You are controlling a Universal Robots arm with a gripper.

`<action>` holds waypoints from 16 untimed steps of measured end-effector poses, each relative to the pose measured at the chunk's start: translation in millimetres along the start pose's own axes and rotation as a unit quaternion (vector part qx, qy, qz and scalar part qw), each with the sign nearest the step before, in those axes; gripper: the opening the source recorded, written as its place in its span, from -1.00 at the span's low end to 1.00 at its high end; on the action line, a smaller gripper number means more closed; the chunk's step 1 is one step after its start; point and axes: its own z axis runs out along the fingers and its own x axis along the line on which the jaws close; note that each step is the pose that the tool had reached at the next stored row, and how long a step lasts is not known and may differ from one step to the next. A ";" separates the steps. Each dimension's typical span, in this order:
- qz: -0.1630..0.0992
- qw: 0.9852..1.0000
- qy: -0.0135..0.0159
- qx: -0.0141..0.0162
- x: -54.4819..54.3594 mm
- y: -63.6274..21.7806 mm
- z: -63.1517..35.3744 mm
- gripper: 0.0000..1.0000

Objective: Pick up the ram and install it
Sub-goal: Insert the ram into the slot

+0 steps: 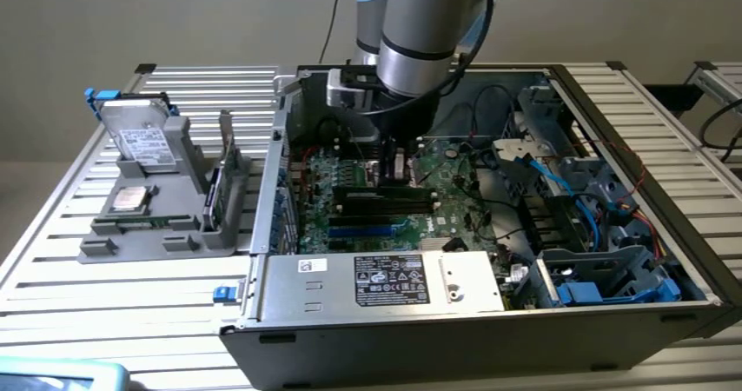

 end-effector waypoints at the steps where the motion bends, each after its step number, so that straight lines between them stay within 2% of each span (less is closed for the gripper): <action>1: -0.001 1.000 0.000 0.000 -0.1 -2.6 -0.5 -0.74; 4: -0.001 1.000 0.002 -0.001 -0.4 -9.3 -1.3 -0.74; 8: -0.007 1.000 0.010 -0.001 -0.7 -10.9 -1.3 -0.74; 10: -0.016 1.000 0.013 -0.001 -1.0 -11.0 -0.9 -0.74; 12: -0.028 1.000 0.015 0.001 -1.5 -11.0 -0.7 -0.74; 16: -0.030 0.999 0.015 0.001 -1.9 -11.0 -0.7 -0.74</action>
